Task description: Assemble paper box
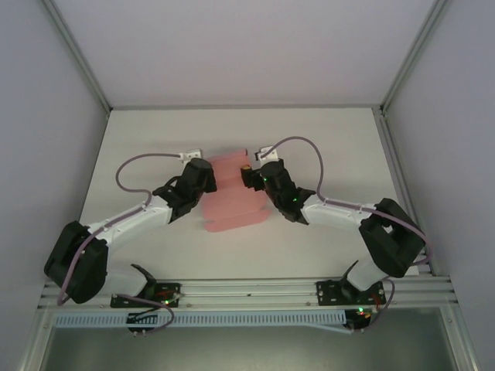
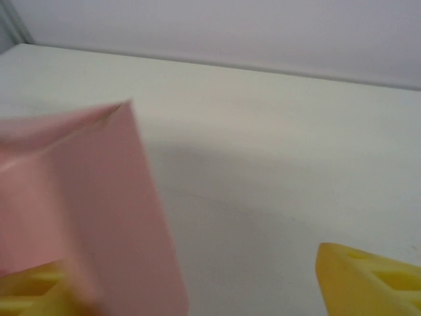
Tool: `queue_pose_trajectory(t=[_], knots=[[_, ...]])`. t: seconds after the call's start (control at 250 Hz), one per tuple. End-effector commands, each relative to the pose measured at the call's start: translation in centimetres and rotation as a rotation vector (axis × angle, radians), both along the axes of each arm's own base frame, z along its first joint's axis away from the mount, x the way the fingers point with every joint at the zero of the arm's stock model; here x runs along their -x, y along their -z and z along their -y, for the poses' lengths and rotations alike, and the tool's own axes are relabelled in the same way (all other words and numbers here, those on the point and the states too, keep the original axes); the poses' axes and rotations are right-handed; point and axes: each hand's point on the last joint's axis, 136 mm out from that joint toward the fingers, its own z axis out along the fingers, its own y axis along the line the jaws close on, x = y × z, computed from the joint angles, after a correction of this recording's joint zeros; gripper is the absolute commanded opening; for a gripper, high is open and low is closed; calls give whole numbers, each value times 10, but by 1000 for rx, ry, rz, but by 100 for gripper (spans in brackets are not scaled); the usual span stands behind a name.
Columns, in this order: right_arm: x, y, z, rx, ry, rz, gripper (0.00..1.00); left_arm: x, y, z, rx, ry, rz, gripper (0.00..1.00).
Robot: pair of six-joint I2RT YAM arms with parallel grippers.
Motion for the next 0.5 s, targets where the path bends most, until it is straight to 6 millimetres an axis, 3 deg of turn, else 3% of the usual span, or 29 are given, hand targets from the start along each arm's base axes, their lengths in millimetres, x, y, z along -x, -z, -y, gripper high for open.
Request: queue_pose_trajectory(t=[0.0, 0.024, 0.136, 0.264, 0.347, 0.495], knots=[[16, -42, -27, -128, -183, 63, 96, -4, -1, -12, -42, -39, 18, 0], [20, -45, -29, -138, -204, 61, 100, -4, -2, -11, -42, -35, 21, 0], [43, -64, -34, -199, -315, 59, 100, -6, -7, -10, -49, -10, 38, 0], [67, -87, -25, -282, -374, 62, 100, -12, -14, -2, -90, 83, 48, 0], [71, -87, -4, -300, -292, 3, 100, -18, -20, 6, -209, 200, 58, 0], [75, -63, 49, -276, -51, -122, 100, -26, -27, 21, -366, 413, 8, 0]])
